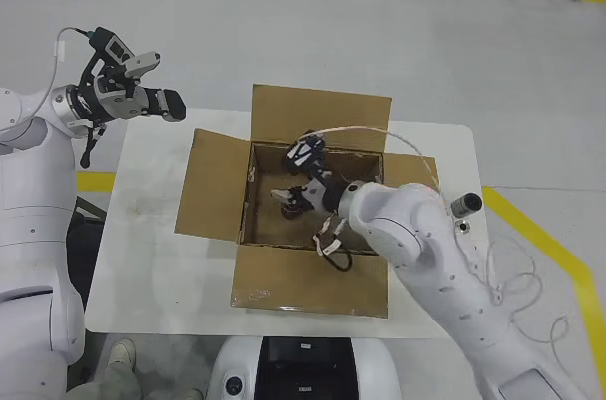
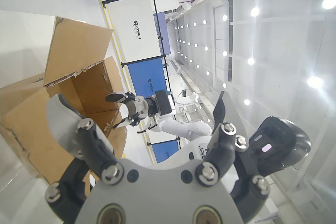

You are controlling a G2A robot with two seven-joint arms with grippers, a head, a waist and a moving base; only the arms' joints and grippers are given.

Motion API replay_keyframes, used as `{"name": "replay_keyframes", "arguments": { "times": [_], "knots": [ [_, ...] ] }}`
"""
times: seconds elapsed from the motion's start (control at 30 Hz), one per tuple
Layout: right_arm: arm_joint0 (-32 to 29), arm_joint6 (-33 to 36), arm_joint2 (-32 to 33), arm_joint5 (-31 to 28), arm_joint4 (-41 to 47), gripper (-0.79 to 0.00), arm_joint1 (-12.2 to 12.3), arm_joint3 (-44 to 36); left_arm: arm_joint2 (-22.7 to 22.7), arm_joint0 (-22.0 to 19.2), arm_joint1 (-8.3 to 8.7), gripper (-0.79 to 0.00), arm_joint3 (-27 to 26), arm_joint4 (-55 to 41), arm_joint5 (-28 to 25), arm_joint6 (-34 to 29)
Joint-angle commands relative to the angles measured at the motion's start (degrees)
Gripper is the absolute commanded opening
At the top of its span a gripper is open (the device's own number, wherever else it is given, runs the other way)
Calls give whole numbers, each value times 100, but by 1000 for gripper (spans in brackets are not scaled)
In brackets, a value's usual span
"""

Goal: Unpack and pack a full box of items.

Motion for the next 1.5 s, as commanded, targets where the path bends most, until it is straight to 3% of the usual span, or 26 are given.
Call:
{"name": "replay_keyframes", "arguments": {
  "times": [0.0,0.47,1.0,1.47],
  "knots": [
    [-179,31,234,-62,-70,-191,55,-219,0,0,0,0,0,0,0,0],
    [-1456,-91,1808,-429,-253,-108,370,-1388,0,0,0,0,0,0,0,0],
    [-2594,-206,3578,-176,-491,-95,588,-1644,0,0,0,0,0,0,0,0],
    [-3573,-145,4507,-49,-411,-92,688,-1702,0,0,0,0,0,0,0,0]
  ]
}}
